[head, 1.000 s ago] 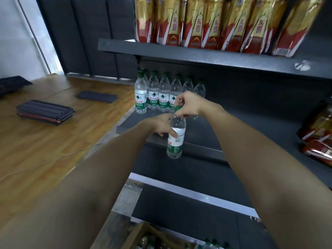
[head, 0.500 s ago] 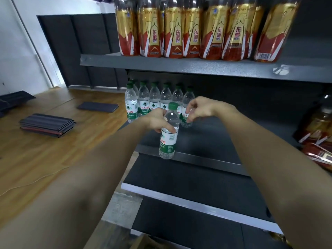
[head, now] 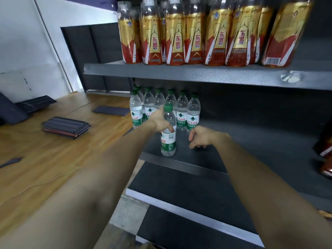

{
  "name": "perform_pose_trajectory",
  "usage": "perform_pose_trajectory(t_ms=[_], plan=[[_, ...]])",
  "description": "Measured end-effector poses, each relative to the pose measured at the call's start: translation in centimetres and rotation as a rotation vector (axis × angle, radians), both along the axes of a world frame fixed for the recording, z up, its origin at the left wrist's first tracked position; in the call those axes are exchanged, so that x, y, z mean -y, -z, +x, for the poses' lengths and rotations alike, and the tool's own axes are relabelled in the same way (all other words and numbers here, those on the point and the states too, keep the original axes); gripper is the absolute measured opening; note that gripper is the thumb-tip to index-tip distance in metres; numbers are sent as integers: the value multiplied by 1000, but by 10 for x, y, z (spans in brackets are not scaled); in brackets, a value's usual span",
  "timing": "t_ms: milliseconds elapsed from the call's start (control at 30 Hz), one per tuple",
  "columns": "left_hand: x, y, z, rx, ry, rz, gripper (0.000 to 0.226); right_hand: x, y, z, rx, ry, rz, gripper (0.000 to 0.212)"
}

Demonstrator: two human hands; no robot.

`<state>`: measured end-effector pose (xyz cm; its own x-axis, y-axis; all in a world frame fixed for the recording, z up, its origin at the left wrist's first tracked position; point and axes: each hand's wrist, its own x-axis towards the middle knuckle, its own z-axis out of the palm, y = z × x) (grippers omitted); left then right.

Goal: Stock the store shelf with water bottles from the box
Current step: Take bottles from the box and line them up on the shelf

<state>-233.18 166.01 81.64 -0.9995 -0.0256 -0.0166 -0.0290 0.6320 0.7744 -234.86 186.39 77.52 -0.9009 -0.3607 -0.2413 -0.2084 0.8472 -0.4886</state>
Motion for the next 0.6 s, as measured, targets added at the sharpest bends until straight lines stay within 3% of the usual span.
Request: perform_pose_trajectory(t_ms=[67,200,400,600], plan=[[1,9,-11,5,-32,11,85,6,2,-6,1,-18,-19,23],[12,20,-28,-40,-125,79,59,18,6,-21,-5,-56,-65,23],[34,19,-44,-158,-131,-72,93,32,5,-43,-28,-84,-68,23],[55,13,-62,-195,-216,-177,100,53,5,-62,-93,-110,-69,24]])
